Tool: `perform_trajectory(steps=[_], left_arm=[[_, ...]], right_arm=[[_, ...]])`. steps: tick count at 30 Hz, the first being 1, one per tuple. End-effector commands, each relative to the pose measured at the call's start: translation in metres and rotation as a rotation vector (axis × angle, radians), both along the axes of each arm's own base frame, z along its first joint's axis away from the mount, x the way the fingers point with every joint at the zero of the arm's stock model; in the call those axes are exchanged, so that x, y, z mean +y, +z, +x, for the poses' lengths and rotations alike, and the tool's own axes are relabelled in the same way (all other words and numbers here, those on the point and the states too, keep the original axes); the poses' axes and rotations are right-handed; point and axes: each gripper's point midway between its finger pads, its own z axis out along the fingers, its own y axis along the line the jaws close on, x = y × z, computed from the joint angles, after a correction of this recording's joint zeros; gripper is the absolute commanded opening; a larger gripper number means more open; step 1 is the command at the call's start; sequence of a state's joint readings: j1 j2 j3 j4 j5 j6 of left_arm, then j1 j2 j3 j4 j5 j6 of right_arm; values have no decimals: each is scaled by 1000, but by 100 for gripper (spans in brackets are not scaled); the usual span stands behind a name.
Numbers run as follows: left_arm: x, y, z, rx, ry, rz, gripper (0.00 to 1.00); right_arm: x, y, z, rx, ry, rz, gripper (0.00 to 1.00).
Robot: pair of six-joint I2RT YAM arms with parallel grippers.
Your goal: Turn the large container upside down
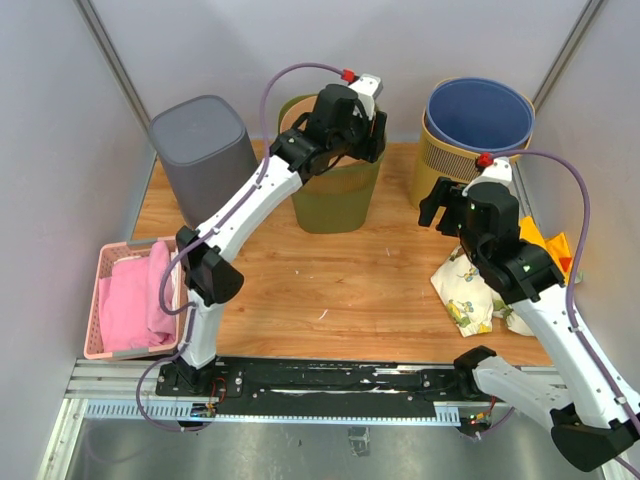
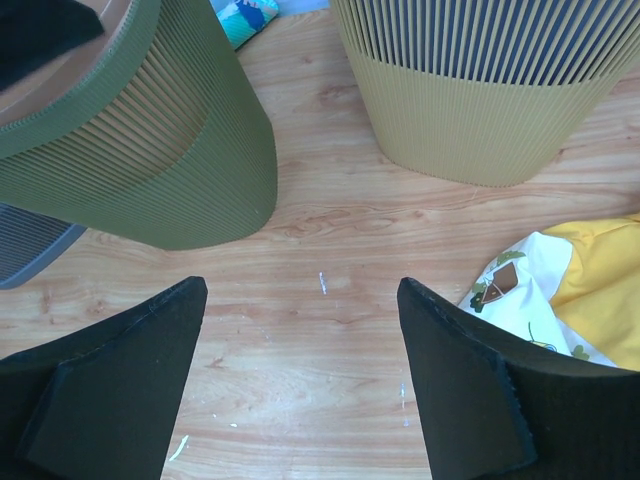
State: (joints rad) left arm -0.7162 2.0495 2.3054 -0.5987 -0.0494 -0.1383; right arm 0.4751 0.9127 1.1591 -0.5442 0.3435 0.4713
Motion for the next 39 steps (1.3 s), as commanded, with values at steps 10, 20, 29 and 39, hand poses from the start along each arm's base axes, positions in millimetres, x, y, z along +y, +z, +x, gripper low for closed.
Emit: perform_trajectory(steps=[10,20,29,39], left_arm=[[-9,-67,5,96,-15,112,49],[1,6,-8,-29,-42,54,0],[40,125,-46,-269,-54,-35,0],[89,247,-109,-522,-65,-230,0]], right_arm=[[-4,-2,1,1,-26,25,79],[28,-13,16,83,49,113,77],[54,5,44,81,53,225,71],[118,-22,48,84,321,406,67]])
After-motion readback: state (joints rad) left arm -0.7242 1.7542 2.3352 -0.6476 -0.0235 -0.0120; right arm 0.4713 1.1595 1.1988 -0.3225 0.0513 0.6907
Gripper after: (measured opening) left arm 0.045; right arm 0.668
